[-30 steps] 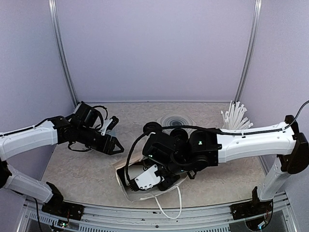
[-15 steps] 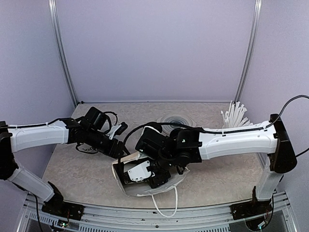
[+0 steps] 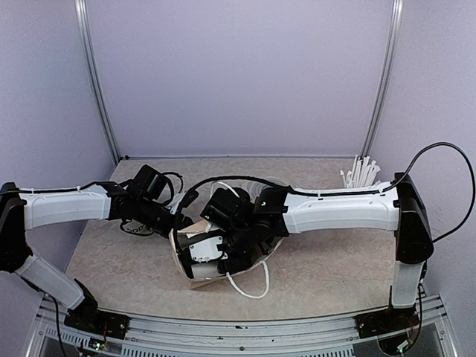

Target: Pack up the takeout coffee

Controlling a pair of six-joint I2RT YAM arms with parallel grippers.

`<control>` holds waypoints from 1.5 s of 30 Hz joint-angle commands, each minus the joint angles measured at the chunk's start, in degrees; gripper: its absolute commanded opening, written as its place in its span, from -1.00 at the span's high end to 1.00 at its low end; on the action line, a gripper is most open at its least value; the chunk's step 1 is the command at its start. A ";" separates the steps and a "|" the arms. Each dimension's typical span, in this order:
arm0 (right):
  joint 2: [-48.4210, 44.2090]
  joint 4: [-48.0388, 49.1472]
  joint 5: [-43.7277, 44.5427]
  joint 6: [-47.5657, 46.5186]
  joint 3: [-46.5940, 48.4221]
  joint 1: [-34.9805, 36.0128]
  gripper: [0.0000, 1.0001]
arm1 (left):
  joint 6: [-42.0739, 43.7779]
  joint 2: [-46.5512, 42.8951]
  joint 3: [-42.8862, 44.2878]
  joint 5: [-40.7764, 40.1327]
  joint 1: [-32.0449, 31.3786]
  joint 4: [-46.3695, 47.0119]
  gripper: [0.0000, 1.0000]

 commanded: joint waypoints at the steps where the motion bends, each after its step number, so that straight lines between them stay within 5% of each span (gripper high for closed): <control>1: 0.28 -5.45 -1.30 0.43 1.95 -0.63 0.11 | 2.27 -1.00 3.96 -1.61 2.35 -4.19 -0.06; 9: -2.70 -10.03 -6.67 -1.45 3.43 -0.57 0.32 | 5.92 -12.45 11.28 -4.91 8.41 -9.64 -0.25; 15: -3.79 -11.08 -7.95 -2.42 3.67 -0.56 0.34 | 7.45 -20.42 13.55 5.79 8.45 -7.89 -0.33; 25: -4.17 -12.58 -9.31 -3.93 4.72 -0.54 0.34 | 3.34 -20.29 13.18 11.81 3.15 1.08 -0.32; 45: -3.99 -12.19 -9.60 -4.46 4.59 0.16 0.33 | 6.36 -10.25 15.48 22.39 -2.70 9.84 0.03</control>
